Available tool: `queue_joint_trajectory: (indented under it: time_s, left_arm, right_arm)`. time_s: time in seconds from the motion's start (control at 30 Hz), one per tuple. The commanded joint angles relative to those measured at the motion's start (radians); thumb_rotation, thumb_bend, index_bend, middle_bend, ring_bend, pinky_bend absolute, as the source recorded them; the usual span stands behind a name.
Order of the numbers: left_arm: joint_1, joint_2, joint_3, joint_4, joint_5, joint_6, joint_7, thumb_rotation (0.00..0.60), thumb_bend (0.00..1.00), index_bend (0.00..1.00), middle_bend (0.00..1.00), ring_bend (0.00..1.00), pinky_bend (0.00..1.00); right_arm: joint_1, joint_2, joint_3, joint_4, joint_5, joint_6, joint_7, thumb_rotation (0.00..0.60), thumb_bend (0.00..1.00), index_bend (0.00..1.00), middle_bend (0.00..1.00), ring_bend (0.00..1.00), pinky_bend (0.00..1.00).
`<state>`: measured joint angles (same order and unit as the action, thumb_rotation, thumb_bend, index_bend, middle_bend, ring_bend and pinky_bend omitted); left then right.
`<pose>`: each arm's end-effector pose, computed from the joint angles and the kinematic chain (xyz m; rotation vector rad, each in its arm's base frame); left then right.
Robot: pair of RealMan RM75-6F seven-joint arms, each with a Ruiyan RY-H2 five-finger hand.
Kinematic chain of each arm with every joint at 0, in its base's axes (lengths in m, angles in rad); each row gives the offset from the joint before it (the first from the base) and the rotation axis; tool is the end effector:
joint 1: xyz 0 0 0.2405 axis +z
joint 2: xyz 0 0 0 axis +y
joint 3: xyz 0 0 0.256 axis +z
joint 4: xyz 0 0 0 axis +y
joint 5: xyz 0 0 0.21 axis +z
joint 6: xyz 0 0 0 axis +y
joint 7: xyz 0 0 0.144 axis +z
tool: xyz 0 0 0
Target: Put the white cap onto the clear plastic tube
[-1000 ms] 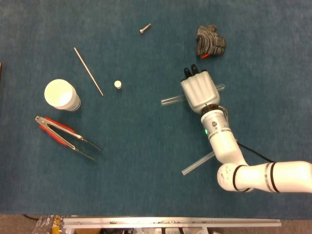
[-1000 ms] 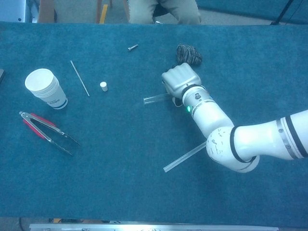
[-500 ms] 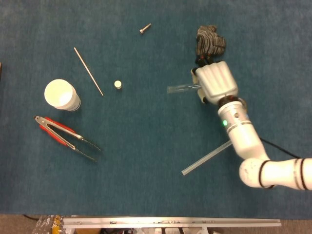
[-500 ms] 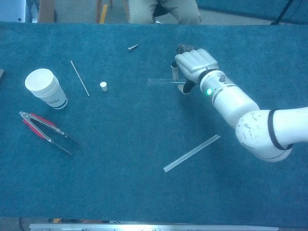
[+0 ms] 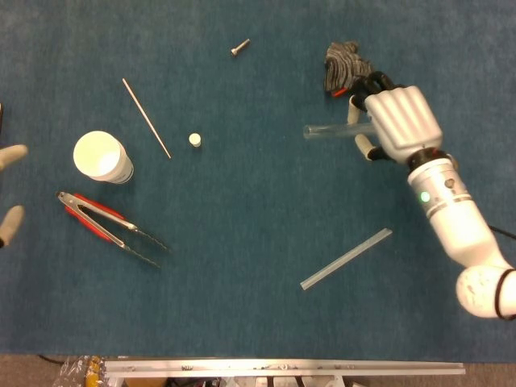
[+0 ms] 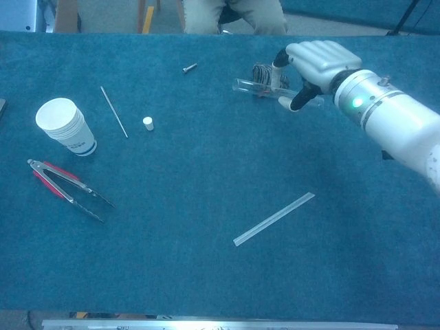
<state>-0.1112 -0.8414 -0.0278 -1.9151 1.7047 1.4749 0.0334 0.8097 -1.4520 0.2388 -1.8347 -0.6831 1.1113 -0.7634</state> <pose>-0.2366 0.1750 0.1995 -1.6051 -0.8076 -1.0080 -0.1070 -0.3267 0.0127 1.7973 -0.9954 0.7666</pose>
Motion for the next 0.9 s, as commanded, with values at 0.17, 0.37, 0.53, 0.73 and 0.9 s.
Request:
queue_joint_trajectory:
  time_s: [0.17, 0.37, 0.53, 0.73, 0.9]
  left_arm:
    - [-0.113, -0.044, -0.042, -0.051, -0.06, -0.148, 0.053, 0.6, 0.32, 0.23, 0.05, 0.0, 0.0]
    - [-0.196, -0.118, -0.082, -0.061, -0.158, -0.254, 0.111, 0.6, 0.32, 0.25, 0.04, 0.0, 0.0]
    - [-0.26, -0.208, -0.105, -0.057, -0.226, -0.32, 0.164, 0.6, 0.32, 0.26, 0.04, 0.0, 0.0]
    - [-0.32, -0.305, -0.12, -0.044, -0.293, -0.366, 0.258, 0.6, 0.32, 0.26, 0.04, 0.0, 0.0]
    - [-0.373, -0.382, -0.13, -0.017, -0.361, -0.407, 0.334, 0.6, 0.32, 0.29, 0.04, 0.0, 0.0]
  right_arm:
    - [-0.01, 0.113, 0.007, -0.088, -0.005, 0.009, 0.041, 0.6, 0.4, 0.65, 0.24, 0.14, 0.4]
    - [-0.018, 0.182, -0.002, -0.13, -0.005, 0.013, 0.063, 0.6, 0.4, 0.65, 0.24, 0.14, 0.4]
    - [-0.022, 0.22, -0.018, -0.15, -0.004, 0.008, 0.08, 0.6, 0.4, 0.65, 0.24, 0.14, 0.4]
    - [-0.024, 0.257, -0.026, -0.17, -0.009, 0.002, 0.107, 0.6, 0.4, 0.65, 0.24, 0.14, 0.4]
    - [-0.025, 0.275, -0.034, -0.17, -0.015, -0.007, 0.131, 0.6, 0.4, 0.65, 0.24, 0.14, 0.4]
